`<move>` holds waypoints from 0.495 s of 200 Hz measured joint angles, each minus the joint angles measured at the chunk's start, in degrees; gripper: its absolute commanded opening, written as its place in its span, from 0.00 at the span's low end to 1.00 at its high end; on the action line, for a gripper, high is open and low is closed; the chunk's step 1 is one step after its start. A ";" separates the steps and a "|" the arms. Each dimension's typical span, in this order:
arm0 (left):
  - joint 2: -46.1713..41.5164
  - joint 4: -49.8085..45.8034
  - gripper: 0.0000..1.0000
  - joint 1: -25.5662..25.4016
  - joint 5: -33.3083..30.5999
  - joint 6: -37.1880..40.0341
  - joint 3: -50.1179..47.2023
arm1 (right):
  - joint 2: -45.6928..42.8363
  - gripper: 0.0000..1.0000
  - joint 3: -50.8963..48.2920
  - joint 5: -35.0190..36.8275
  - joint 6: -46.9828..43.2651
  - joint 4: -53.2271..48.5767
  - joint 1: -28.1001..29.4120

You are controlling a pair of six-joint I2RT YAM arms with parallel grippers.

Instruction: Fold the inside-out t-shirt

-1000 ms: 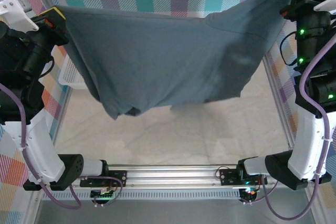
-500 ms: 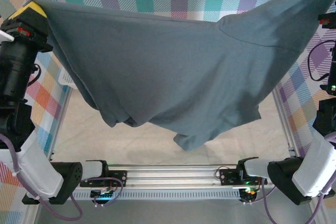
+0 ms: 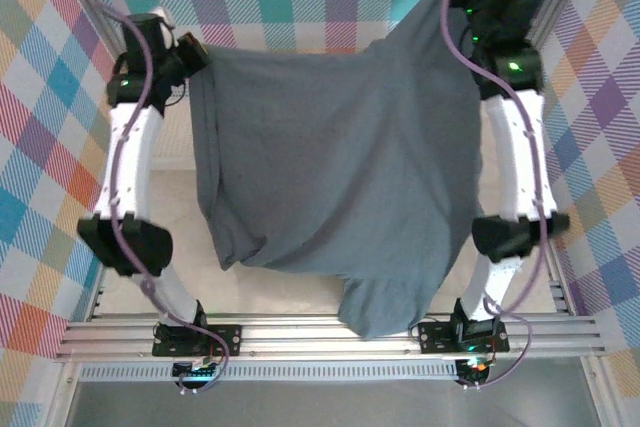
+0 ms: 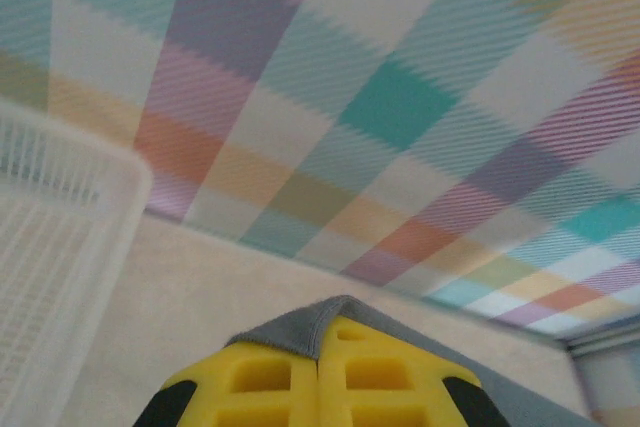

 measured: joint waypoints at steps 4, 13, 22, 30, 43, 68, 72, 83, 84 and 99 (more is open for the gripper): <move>2.05 -0.37 0.19 0.04 -0.24 0.07 0.94 | 1.70 0.10 0.15 -0.37 0.66 -0.48 -0.35; 6.51 -1.05 0.36 0.20 -0.63 0.59 3.98 | 5.07 0.33 0.72 -1.51 2.89 -1.55 -1.33; 11.41 -2.38 0.46 0.44 -0.66 0.44 9.16 | 7.96 0.46 1.44 -2.93 4.85 -2.51 -2.67; 15.34 -3.65 0.50 0.70 -0.63 0.28 14.49 | 9.20 0.54 1.73 -4.11 6.36 -3.02 -3.87; 20.26 -5.75 0.55 1.16 -0.11 0.31 22.95 | 9.53 0.57 1.77 -6.16 9.03 -4.04 -6.14; 20.48 -7.54 0.58 1.44 2.47 -1.33 28.33 | 5.75 0.58 2.47 -9.79 13.84 -4.83 -9.44; 19.74 -7.54 0.58 1.31 3.04 -1.73 28.02 | 4.92 0.58 2.47 -10.32 14.51 -4.98 -9.68; 16.44 -7.37 0.58 0.61 4.17 -2.29 24.98 | 1.33 0.56 2.43 -12.22 16.63 -6.12 -9.94; 16.20 -7.34 0.58 0.59 4.22 -2.36 24.72 | 1.14 0.56 2.43 -12.35 16.76 -6.19 -9.94; 9.70 -6.78 0.58 -1.22 4.83 -2.71 17.16 | -4.42 0.56 1.92 -15.85 19.15 -8.72 -9.46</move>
